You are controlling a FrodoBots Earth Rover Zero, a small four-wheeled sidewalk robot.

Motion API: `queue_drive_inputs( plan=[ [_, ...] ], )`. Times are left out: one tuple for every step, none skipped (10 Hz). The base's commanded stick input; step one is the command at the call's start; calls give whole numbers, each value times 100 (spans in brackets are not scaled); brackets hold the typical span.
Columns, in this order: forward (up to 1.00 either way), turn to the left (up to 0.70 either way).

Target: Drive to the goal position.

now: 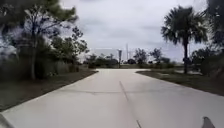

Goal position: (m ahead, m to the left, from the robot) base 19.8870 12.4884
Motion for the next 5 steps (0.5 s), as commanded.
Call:
queue_drive_inputs(
  plan=[
    [85, 0],
    [85, 0],
    [85, 0],
    [85, 0],
    [85, 0]
  ],
)
